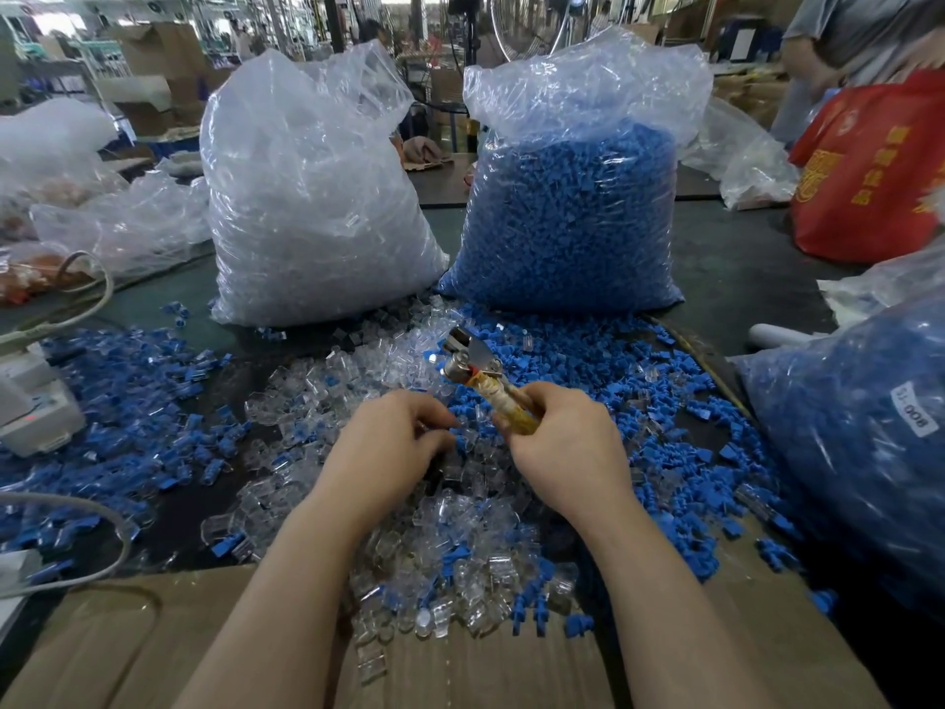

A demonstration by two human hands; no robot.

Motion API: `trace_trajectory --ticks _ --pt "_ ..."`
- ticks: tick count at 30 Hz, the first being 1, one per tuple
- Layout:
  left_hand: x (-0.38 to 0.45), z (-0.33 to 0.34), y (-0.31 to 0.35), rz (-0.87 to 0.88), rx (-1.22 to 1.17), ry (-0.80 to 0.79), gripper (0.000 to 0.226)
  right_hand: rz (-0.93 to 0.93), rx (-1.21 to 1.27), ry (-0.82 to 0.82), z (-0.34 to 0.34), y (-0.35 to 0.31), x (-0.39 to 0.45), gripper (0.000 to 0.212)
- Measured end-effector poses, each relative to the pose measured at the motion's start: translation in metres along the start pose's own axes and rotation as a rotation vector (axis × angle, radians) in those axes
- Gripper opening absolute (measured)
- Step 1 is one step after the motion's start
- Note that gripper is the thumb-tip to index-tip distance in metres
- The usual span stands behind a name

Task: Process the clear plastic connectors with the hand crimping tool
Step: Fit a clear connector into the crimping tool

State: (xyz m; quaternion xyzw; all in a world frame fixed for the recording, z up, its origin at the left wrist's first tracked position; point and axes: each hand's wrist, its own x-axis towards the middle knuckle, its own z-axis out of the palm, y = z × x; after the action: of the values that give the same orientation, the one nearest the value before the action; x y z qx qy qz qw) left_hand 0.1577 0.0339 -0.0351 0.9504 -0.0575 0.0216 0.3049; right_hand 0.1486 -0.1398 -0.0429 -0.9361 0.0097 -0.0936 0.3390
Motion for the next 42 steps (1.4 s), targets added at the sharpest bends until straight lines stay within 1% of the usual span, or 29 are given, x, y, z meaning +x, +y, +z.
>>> trace_trajectory --ticks 2,4,9,11,14,17,18,20,22,26,28,30,33,35,38,42 --pt "0.0 -0.001 0.006 -0.008 -0.184 0.017 0.02 -0.02 0.049 0.008 0.0 -0.001 0.0 0.014" --pt "-0.002 -0.002 0.013 -0.001 -0.3 0.009 0.017 -0.038 0.099 0.013 0.001 -0.003 -0.001 0.019" --pt "-0.002 -0.004 0.016 0.001 -0.35 -0.032 0.026 -0.033 0.147 0.001 0.001 -0.003 0.0 0.017" --pt "-0.002 -0.007 0.012 0.002 -0.3 -0.059 0.024 -0.031 0.147 0.004 0.001 -0.003 0.0 0.02" --pt "-0.003 -0.013 0.005 -0.006 -0.098 -0.141 0.019 -0.04 0.162 0.036 0.001 -0.002 0.0 0.026" --pt "-0.003 -0.015 0.004 0.008 0.061 -0.249 0.024 -0.046 0.183 0.07 0.001 -0.002 -0.001 0.026" --pt "-0.003 -0.013 0.005 0.014 0.098 -0.25 0.025 -0.048 0.195 0.076 0.001 -0.002 -0.001 0.025" --pt "-0.002 -0.01 0.006 0.02 0.12 -0.204 0.023 -0.057 0.223 0.085 0.0 -0.003 -0.002 0.023" --pt "-0.002 -0.006 0.006 0.009 0.088 -0.16 0.019 -0.066 0.249 0.09 0.0 -0.004 -0.003 0.021" --pt "-0.003 -0.001 0.008 -0.013 0.04 -0.121 0.015 -0.073 0.304 0.087 0.0 -0.004 -0.003 0.02" --pt "-0.004 0.0 0.012 -0.029 -0.084 -0.043 0.012 -0.085 0.347 0.081 -0.001 -0.004 -0.003 0.019" --pt "-0.004 -0.001 0.015 -0.07 -0.294 0.018 0.011 -0.099 0.413 0.079 -0.002 -0.005 -0.003 0.015" --pt "-0.006 -0.004 0.023 -0.12 -0.675 -0.032 0.004 -0.101 0.499 0.083 -0.003 -0.005 -0.003 0.013" --pt "-0.007 -0.004 0.027 -0.129 -0.845 -0.06 0.003 -0.102 0.533 0.08 -0.004 -0.005 -0.003 0.013" --pt "-0.007 -0.002 0.028 -0.134 -0.913 -0.046 0.006 -0.099 0.546 0.071 -0.004 -0.003 -0.002 0.012" --pt "-0.006 -0.001 0.026 -0.111 -0.89 -0.009 0.007 -0.107 0.517 0.056 -0.003 -0.006 -0.004 0.015"
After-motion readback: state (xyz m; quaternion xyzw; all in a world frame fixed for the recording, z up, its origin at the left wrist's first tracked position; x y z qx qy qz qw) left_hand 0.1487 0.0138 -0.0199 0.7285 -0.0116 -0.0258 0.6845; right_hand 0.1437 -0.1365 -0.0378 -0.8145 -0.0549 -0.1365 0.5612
